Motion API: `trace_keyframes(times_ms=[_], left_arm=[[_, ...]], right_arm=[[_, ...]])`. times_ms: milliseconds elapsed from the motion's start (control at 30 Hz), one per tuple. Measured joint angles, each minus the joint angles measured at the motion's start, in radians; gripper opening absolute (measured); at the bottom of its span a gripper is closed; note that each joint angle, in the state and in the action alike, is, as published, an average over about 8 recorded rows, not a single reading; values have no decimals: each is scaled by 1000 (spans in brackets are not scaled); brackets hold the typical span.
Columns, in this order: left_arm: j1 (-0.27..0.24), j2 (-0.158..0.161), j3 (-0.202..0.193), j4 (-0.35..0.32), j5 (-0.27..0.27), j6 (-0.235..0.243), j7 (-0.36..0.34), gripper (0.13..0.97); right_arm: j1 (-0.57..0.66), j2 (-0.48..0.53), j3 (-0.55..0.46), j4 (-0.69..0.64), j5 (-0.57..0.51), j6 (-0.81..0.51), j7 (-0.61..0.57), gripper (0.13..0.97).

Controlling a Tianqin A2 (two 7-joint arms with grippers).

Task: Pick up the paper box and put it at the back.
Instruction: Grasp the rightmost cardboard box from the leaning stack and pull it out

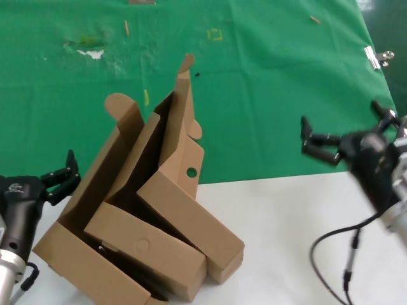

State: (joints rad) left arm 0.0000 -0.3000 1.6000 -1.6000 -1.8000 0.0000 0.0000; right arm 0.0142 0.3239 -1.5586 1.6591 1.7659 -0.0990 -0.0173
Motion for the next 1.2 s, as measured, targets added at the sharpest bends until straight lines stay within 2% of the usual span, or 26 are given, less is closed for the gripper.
trace_keyframes(times_ms=[100, 267, 467, 600, 833, 1100, 1200], left_arm=[[0, 0, 0, 0, 0, 0, 0, 965], [0, 0, 0, 0, 0, 0, 0, 965], [0, 0, 0, 0, 0, 0, 0, 965], [0, 0, 0, 0, 0, 0, 0, 952], [0, 0, 0, 0, 0, 0, 0, 918], [0, 0, 0, 0, 0, 0, 0, 830], [0, 0, 0, 0, 0, 0, 0, 767]], right_arm=[[-10, 32, 51, 44, 23, -91, -84, 966], [-59, 135, 126, 94, 80, -313, -307, 966], [-165, 295, 105, 73, 113, -575, -572, 966], [-214, 362, 70, 47, 114, -715, -704, 966], [-232, 406, 21, 30, 127, -835, -782, 961], [-166, 387, -45, -1, 105, -843, -789, 932], [-138, 372, -72, -12, 87, -832, -796, 907]])
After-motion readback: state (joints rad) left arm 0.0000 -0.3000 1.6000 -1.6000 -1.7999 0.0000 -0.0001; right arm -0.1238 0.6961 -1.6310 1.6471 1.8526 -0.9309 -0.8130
